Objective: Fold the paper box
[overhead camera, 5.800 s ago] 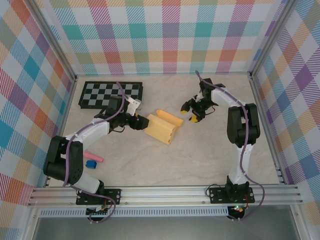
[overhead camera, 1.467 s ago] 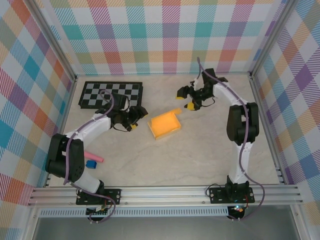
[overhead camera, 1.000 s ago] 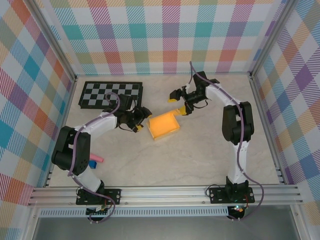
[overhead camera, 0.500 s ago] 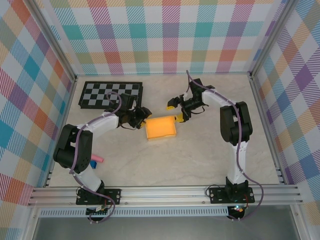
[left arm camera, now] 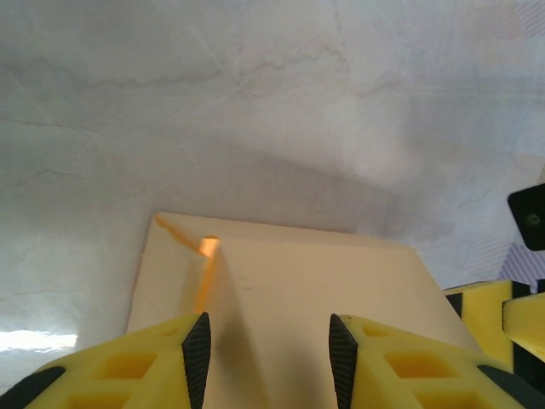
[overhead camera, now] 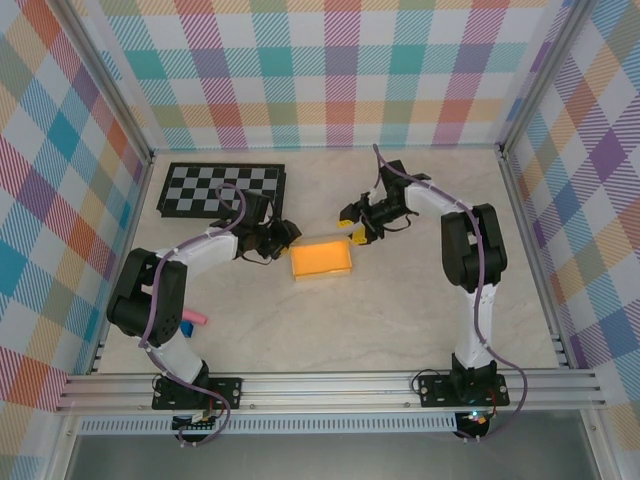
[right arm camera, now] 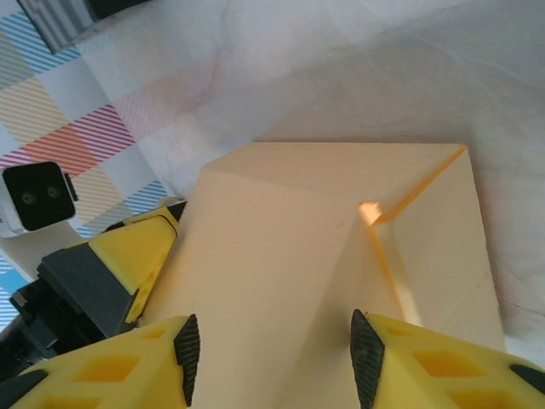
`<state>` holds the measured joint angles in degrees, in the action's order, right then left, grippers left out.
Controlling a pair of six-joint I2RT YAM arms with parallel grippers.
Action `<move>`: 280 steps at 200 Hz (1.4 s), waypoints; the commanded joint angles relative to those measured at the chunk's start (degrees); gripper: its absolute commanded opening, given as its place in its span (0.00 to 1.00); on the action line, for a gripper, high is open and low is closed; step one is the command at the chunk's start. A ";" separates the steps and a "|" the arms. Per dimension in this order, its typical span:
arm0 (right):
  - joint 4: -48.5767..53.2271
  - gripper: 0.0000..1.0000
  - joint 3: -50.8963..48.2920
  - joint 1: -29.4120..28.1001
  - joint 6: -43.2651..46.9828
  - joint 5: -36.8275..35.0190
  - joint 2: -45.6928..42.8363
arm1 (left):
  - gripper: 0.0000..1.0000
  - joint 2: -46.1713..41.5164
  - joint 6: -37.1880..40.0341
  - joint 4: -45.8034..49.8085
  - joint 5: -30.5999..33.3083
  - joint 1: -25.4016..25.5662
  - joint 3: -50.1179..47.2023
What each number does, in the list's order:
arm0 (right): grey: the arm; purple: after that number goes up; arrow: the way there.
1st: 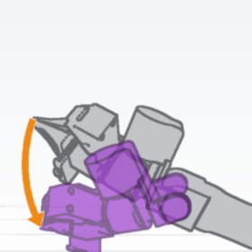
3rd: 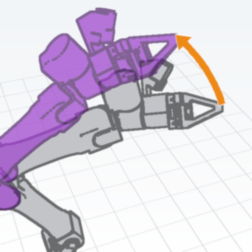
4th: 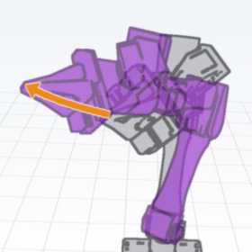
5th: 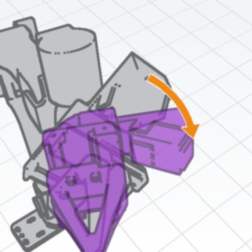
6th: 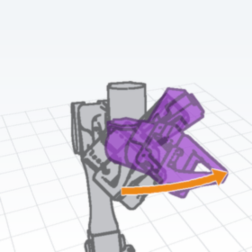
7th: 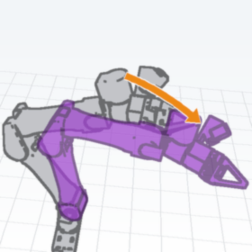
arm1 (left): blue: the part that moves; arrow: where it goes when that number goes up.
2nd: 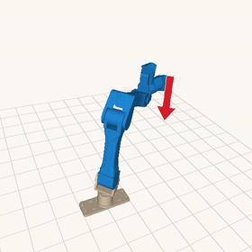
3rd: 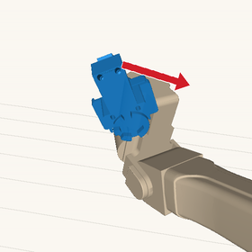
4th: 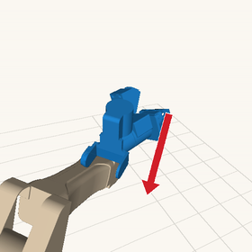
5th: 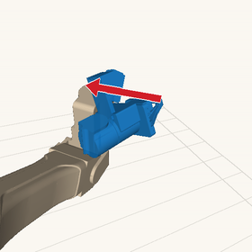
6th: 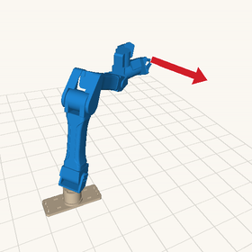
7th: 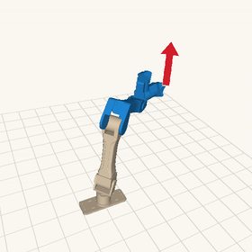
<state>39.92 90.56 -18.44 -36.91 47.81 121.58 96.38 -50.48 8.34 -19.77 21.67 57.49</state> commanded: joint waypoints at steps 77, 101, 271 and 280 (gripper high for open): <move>1.54 0.36 -4.89 -0.37 9.21 -5.74 -3.51 | 0.44 -2.31 10.40 -3.50 5.00 0.40 -6.23; 2.09 0.35 -5.29 -0.53 12.17 -6.74 -4.15 | 0.44 -3.08 11.58 -5.87 5.44 0.48 -8.56; -2.81 0.33 -12.57 -3.93 20.58 -11.72 -6.12 | 0.64 -9.34 20.28 3.56 7.85 0.51 -5.01; -3.40 0.31 -13.02 -3.91 20.43 -11.34 -6.50 | 0.64 -10.87 20.68 5.62 7.99 0.30 -5.00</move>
<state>38.11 79.42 -21.91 -15.99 37.19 117.64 90.96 -31.81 8.32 -11.64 22.81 51.22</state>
